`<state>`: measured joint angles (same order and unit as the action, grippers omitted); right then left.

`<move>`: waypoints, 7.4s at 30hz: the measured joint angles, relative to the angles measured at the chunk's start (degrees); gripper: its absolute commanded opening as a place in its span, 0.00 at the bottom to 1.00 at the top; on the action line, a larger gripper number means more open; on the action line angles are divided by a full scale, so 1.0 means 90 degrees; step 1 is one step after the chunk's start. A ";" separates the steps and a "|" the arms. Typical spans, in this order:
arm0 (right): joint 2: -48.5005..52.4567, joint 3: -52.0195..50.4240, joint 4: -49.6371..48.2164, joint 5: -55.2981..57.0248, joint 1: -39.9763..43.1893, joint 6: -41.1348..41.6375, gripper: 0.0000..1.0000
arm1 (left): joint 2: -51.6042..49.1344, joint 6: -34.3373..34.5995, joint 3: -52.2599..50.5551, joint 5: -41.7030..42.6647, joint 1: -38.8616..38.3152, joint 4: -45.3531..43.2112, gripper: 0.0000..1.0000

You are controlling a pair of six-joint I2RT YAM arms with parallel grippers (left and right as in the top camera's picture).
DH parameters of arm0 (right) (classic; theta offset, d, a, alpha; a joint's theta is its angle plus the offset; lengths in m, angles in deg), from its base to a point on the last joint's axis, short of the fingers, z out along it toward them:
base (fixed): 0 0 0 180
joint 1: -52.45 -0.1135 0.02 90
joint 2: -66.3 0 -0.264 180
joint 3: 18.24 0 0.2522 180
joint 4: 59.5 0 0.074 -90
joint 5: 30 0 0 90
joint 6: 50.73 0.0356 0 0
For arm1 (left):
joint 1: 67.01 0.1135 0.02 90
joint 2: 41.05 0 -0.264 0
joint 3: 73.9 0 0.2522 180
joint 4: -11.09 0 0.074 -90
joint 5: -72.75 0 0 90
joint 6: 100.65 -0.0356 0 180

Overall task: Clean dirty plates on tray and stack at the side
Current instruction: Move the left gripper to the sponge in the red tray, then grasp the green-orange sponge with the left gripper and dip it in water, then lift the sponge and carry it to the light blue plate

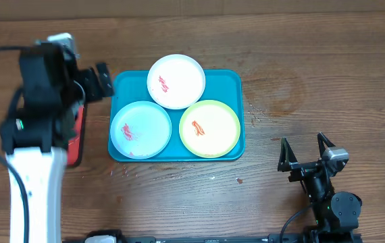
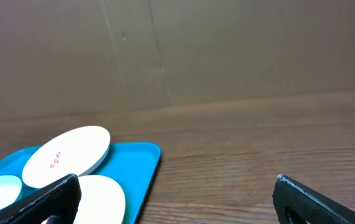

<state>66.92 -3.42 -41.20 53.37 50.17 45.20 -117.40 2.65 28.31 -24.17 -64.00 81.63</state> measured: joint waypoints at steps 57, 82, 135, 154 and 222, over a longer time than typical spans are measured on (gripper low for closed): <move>0.0000 0.0000 0.0000 0.0000 0.0000 0.0005 1.00 | -0.5756 0.0644 0.0954 0.0996 0.2761 0.0818 0.16; 0.0000 0.0000 0.0002 0.0000 0.0000 0.0002 1.00 | -0.5758 0.0542 0.1001 0.0746 0.3130 0.0163 1.00; 0.0000 0.0000 -0.0002 0.0000 0.0000 0.0005 1.00 | -0.5816 0.1003 0.1071 0.1831 0.3172 0.0551 0.04; 0.0000 0.0000 -0.0002 0.0000 0.0000 0.0005 1.00 | -0.6091 0.1001 0.4821 0.1736 0.3172 0.3762 0.04; 0.0000 0.0000 -0.0002 0.0000 0.0000 0.0000 1.00 | -0.5498 0.1450 0.6028 -0.0277 0.1965 0.4102 0.04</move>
<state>66.92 -3.42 -41.22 53.37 50.17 45.20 -166.89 15.70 82.56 -26.66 -46.32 118.54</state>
